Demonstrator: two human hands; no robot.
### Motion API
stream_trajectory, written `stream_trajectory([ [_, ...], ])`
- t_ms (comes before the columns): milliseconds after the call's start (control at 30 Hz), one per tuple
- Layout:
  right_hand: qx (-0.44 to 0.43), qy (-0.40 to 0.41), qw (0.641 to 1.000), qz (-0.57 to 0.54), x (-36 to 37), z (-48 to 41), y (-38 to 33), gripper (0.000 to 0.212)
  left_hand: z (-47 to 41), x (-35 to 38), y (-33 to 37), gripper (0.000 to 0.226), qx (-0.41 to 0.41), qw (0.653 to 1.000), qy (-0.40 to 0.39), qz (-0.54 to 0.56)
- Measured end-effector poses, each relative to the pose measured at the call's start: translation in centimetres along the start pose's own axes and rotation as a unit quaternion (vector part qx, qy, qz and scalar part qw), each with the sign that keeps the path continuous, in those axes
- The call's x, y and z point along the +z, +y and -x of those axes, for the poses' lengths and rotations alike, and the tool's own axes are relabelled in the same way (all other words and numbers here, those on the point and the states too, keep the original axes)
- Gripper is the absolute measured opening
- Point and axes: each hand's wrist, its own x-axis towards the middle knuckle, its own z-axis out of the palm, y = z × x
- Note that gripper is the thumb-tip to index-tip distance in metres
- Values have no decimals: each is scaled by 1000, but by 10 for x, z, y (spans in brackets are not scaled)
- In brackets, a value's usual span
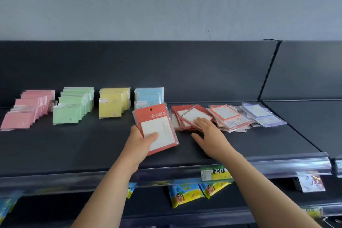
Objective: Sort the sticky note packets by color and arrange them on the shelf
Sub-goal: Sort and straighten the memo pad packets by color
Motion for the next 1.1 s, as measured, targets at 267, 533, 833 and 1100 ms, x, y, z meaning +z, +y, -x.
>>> stream_trajectory([
  [267,53,49,991,-110,-1,8,-4,61,-6,-5,-4,40,-19,998,30,44],
  [533,112,78,970,-199,1,6,-10,63,-8,-5,-5,42,-21,999,21,42],
  [833,118,32,861,-494,19,9,-41,54,5,1,1,40,36,998,-38,27],
  [1100,77,68,994,-31,12,-7,-28,59,2,-5,2,44,31,1000,-5,4],
])
